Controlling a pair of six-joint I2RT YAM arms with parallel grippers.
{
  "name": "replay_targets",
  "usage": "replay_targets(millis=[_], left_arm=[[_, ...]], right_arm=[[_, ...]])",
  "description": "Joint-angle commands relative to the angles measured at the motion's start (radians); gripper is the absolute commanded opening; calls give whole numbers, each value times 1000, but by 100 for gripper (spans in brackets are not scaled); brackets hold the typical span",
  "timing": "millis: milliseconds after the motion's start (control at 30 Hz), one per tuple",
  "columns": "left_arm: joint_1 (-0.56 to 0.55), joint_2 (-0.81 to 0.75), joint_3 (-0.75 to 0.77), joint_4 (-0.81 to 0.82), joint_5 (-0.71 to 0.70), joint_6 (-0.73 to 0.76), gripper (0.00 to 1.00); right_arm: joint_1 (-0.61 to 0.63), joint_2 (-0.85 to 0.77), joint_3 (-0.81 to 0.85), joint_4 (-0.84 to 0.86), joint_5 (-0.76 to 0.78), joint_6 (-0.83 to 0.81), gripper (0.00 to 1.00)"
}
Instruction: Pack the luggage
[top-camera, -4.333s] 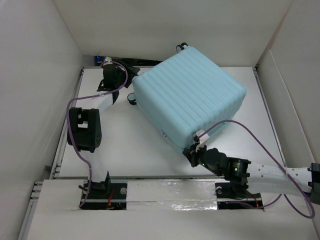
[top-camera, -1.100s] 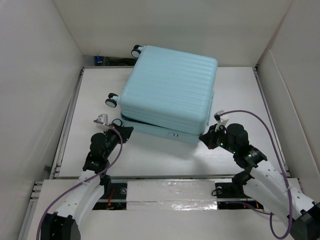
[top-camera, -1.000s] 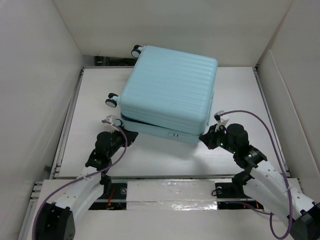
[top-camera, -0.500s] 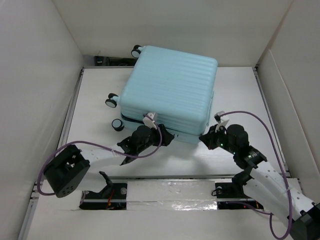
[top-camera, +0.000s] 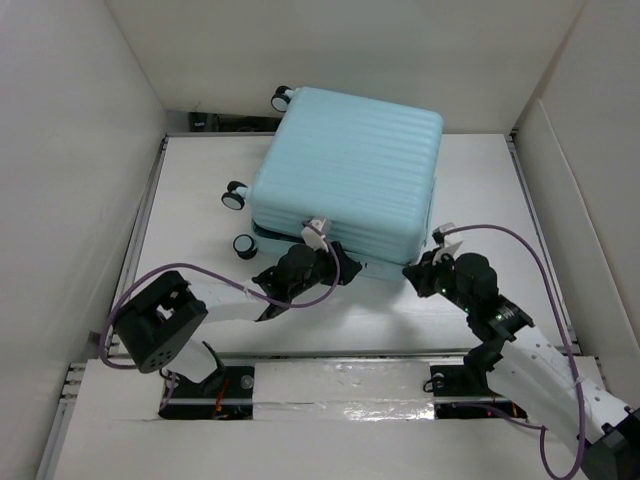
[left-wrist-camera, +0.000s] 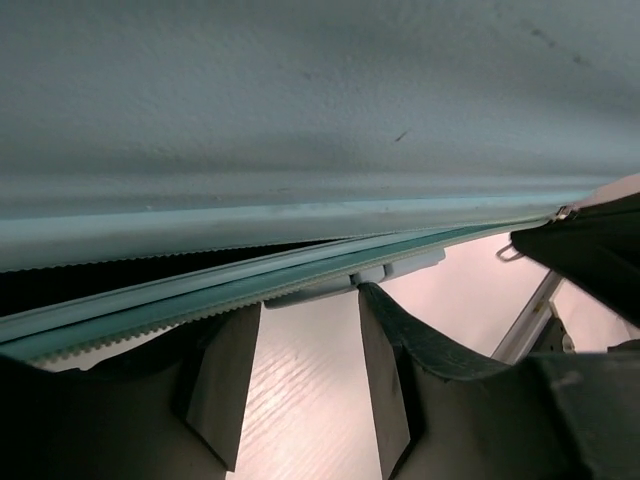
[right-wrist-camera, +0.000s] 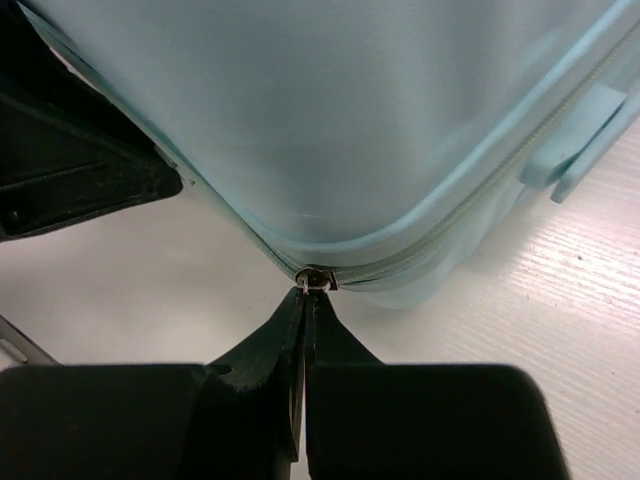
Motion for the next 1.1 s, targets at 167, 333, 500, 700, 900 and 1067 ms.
replay_targets(millis=[167,333,500,700,900,1067], left_arm=[[-29,137,139,161,56,-46,38],[-64,162,169,182,56,-51,37],[-77,118,143,173,52,-34,43],[24,-141,-15,60,1,-35,60],[353,-447,-121,-24,128,-195,61],[518,-607,-38,-307,-25,-213,71]], right_arm=[[364,62,60,234,196,60,0],[476,199,133,326,311,45,0],[542,396,222,384,421,30,0],[533,314,155,384,486,46,0],[524,232,81,357,444,48,0],[513,208,60,346,409,48,0]])
